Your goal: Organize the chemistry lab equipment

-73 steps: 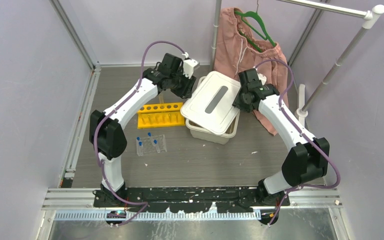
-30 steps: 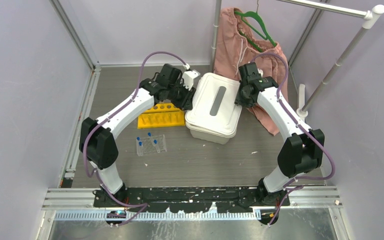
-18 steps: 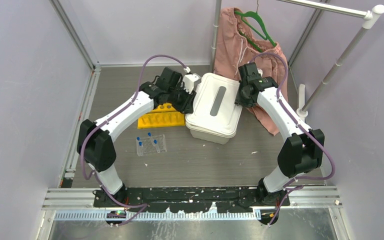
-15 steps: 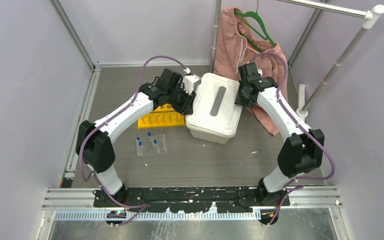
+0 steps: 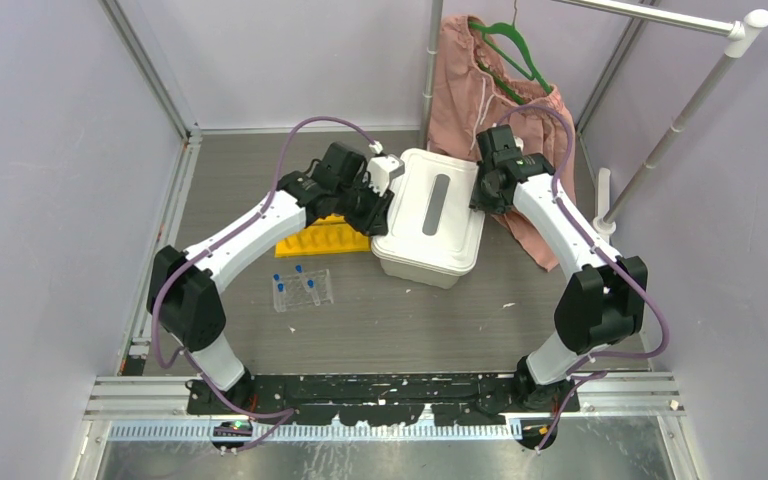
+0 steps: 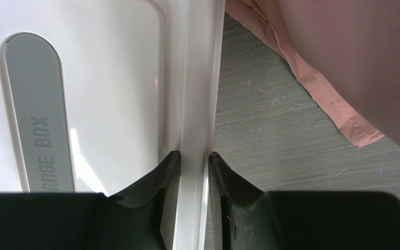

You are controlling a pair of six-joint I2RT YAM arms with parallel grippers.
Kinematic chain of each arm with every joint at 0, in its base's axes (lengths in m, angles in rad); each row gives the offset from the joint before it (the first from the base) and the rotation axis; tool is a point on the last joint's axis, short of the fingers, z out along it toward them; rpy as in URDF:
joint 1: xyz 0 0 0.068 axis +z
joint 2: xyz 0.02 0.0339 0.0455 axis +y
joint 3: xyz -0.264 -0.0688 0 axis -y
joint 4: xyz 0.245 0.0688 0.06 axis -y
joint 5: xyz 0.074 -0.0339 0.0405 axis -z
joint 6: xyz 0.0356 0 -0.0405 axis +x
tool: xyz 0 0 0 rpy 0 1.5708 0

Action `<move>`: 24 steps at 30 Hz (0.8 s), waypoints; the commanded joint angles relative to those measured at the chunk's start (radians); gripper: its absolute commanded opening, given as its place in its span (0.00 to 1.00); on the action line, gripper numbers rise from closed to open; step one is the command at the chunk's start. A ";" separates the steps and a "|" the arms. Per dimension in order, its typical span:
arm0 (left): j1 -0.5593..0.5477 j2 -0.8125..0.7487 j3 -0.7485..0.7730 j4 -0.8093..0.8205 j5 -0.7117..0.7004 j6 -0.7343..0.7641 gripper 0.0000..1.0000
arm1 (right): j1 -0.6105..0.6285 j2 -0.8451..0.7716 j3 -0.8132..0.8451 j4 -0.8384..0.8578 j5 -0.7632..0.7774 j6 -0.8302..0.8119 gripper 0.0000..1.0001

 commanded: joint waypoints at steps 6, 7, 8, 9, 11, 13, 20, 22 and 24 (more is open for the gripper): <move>-0.015 -0.008 -0.008 -0.049 -0.071 0.026 0.29 | 0.002 -0.003 0.004 0.031 -0.064 0.020 0.30; -0.015 -0.009 -0.015 -0.049 -0.078 0.028 0.29 | 0.002 -0.015 0.002 0.032 -0.070 0.024 0.30; -0.015 -0.010 -0.019 -0.051 -0.085 0.028 0.29 | 0.001 -0.022 0.000 0.034 -0.078 0.027 0.30; -0.015 -0.011 -0.023 -0.051 -0.086 0.030 0.28 | 0.001 -0.030 -0.003 0.036 -0.084 0.029 0.30; -0.015 -0.013 -0.029 -0.050 -0.094 0.031 0.28 | 0.002 -0.040 -0.007 0.040 -0.096 0.034 0.30; -0.015 -0.013 -0.030 -0.046 -0.107 0.034 0.28 | 0.001 -0.046 -0.010 0.039 -0.105 0.037 0.30; -0.015 -0.018 -0.039 -0.051 -0.081 0.021 0.27 | 0.001 -0.066 -0.036 0.042 -0.115 0.037 0.30; -0.015 -0.022 -0.048 -0.052 -0.069 0.014 0.27 | 0.001 -0.073 -0.036 0.043 -0.118 0.038 0.30; -0.015 -0.029 -0.060 -0.052 -0.054 0.007 0.27 | 0.002 -0.076 -0.034 0.041 -0.121 0.036 0.30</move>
